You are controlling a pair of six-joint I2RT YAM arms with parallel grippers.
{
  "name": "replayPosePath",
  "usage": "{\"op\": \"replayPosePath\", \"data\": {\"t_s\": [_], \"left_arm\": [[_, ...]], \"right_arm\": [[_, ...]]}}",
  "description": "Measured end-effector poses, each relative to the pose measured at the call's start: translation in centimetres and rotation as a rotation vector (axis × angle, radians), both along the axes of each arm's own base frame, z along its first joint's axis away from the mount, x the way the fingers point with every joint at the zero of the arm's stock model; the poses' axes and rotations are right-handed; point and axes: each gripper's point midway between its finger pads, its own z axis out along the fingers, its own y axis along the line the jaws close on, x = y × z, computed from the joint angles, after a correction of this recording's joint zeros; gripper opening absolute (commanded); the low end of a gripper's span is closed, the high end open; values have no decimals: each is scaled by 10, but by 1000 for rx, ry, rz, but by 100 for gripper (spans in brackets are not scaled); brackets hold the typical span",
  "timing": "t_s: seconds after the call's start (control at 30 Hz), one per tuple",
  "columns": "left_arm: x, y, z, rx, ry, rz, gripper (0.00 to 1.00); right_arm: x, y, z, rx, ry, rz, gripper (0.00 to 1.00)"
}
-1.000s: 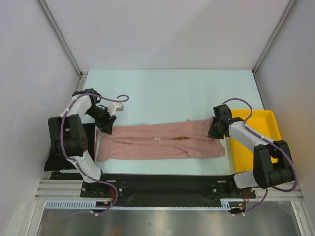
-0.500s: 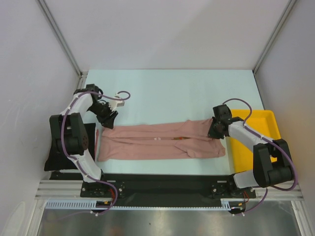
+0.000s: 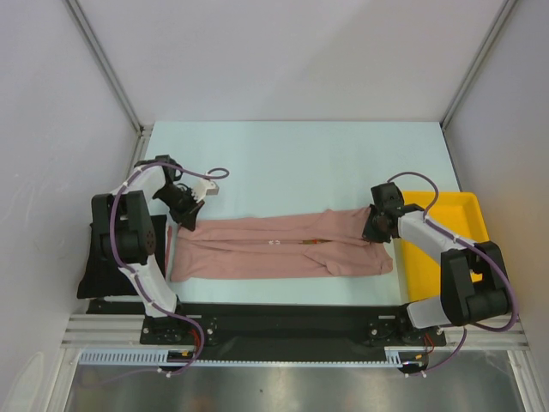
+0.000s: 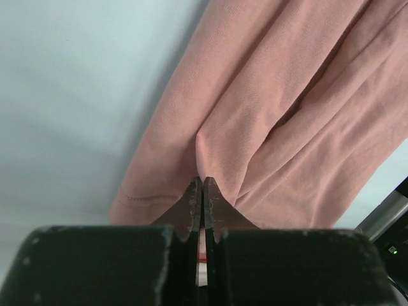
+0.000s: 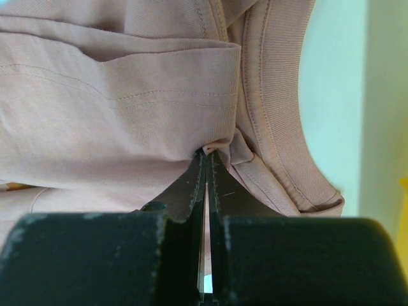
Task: Fold and stack the t-shirts
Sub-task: Fold the tshirt
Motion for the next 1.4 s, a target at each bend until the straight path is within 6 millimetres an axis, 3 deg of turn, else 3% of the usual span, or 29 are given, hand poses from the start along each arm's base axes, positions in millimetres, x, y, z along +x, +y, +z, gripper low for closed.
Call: {"op": "replayPosePath", "data": {"t_s": [0.13, 0.23, 0.37, 0.47, 0.53, 0.63, 0.7, 0.8, 1.0, 1.1, 1.2, 1.4], "left_arm": [[0, -1, 3, -7, -6, 2, 1], [11, -1, 11, -2, -58, 23, 0], [55, 4, 33, 28, -246, 80, 0], [95, 11, 58, 71, -438, 132, 0], [120, 17, 79, 100, -565, 175, 0], [142, 22, 106, 116, -721, 214, 0], [142, 22, 116, 116, -793, 217, 0], [124, 19, 114, 113, -828, 196, 0], [71, 13, 65, 118, -725, 109, 0], [46, 14, 41, 121, -638, 77, 0], [27, 16, 28, 120, -582, 46, 2], [6, 18, 15, 130, -535, -2, 6]], "right_arm": [[2, 0, 2, 2, -3, 0, 0], [13, -1, 11, 11, -9, -5, 0], [72, 1, 48, 22, -81, -8, 0], [135, 3, 95, 26, -214, -2, 0], [167, 2, 126, 27, -299, -1, 0], [181, 0, 146, 27, -351, 1, 0], [178, 0, 143, 28, -344, 3, 0], [157, -2, 117, 26, -285, 3, 0], [70, -4, 56, 29, -99, 2, 0], [39, -4, 48, 37, -80, -4, 0], [12, -3, 47, 59, -94, -18, 0], [-16, -3, 23, 82, -46, -60, 0]]}}
